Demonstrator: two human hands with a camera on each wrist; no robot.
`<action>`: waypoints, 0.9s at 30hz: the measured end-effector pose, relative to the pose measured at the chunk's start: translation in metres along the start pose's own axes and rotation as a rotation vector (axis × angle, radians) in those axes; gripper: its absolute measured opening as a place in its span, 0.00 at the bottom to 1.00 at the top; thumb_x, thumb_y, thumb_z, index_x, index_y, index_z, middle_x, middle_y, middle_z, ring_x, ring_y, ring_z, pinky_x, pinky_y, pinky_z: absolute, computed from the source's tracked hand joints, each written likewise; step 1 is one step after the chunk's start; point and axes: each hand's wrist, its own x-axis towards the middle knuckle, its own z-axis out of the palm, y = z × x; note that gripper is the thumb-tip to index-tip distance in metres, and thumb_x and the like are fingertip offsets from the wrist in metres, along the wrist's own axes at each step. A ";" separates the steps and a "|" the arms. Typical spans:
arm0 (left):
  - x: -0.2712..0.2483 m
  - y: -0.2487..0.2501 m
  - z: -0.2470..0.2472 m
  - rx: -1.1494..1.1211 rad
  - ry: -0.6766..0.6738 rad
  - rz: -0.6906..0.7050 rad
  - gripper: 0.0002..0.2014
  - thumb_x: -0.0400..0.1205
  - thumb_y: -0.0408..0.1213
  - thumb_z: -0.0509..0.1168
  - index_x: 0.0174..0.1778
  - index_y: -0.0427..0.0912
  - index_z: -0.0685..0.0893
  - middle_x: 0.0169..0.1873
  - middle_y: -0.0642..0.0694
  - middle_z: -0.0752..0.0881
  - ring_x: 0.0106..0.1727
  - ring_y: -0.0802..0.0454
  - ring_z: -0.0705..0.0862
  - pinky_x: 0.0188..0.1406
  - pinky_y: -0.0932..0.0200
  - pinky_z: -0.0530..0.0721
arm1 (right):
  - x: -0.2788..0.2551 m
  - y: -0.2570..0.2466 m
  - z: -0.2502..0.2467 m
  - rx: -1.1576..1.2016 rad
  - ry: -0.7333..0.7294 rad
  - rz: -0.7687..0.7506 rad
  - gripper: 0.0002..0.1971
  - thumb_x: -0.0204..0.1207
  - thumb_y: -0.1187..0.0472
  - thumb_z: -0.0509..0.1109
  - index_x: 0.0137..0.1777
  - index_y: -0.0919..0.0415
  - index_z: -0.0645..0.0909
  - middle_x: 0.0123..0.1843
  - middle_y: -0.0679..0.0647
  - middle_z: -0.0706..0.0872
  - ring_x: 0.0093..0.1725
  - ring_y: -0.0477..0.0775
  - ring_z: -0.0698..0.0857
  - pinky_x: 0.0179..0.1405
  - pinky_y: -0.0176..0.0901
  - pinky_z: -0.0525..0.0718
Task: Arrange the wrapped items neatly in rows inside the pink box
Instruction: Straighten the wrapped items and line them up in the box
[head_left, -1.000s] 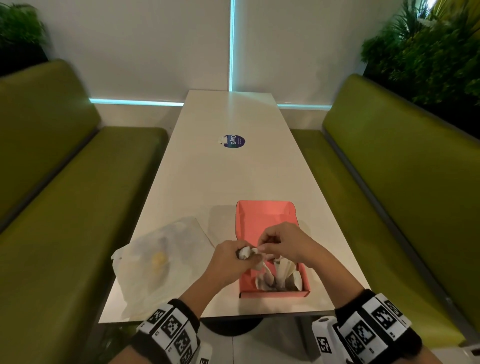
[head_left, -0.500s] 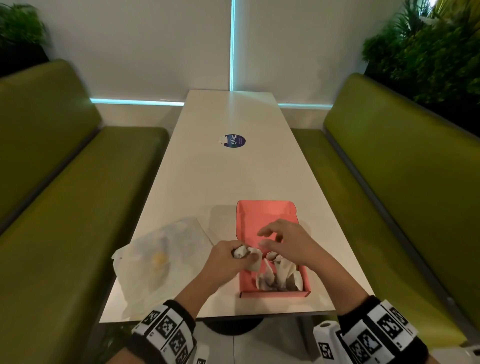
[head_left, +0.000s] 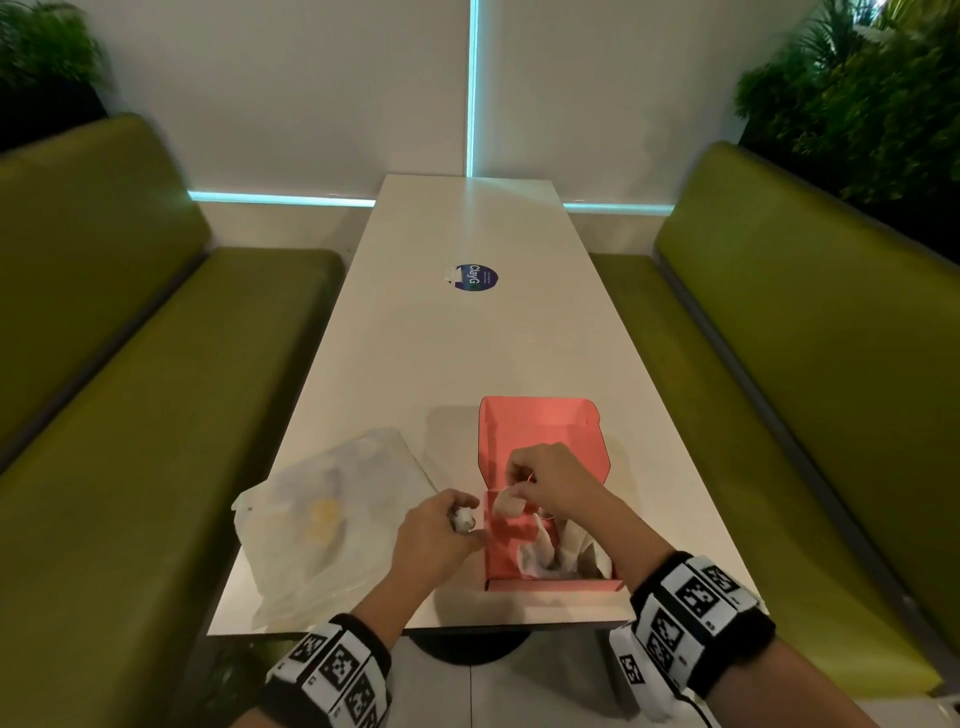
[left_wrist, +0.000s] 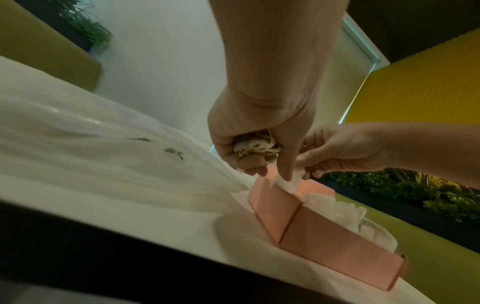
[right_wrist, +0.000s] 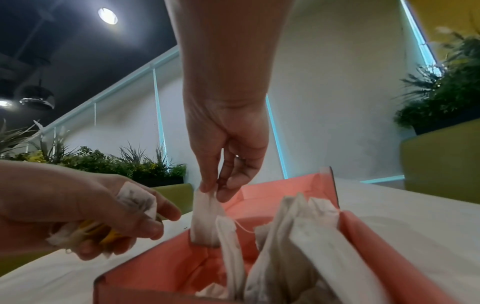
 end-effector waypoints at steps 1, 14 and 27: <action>-0.001 -0.002 0.002 0.020 -0.006 -0.011 0.21 0.69 0.44 0.77 0.57 0.50 0.83 0.46 0.51 0.84 0.45 0.54 0.83 0.45 0.61 0.80 | 0.003 0.001 0.003 -0.019 -0.010 -0.005 0.04 0.71 0.73 0.69 0.43 0.67 0.84 0.37 0.52 0.81 0.38 0.51 0.79 0.37 0.39 0.78; -0.002 -0.009 0.010 -0.020 -0.004 -0.011 0.19 0.71 0.43 0.76 0.55 0.55 0.78 0.36 0.56 0.80 0.37 0.59 0.80 0.37 0.66 0.77 | 0.000 0.004 0.012 -0.153 0.232 0.116 0.09 0.75 0.62 0.66 0.53 0.61 0.80 0.52 0.55 0.76 0.51 0.57 0.81 0.49 0.47 0.80; 0.001 0.008 -0.003 -0.238 0.054 0.082 0.08 0.76 0.45 0.72 0.34 0.47 0.85 0.31 0.54 0.85 0.35 0.59 0.81 0.32 0.73 0.74 | -0.043 0.017 -0.008 -0.110 0.080 0.243 0.03 0.74 0.64 0.67 0.40 0.57 0.80 0.47 0.52 0.83 0.48 0.52 0.82 0.48 0.44 0.82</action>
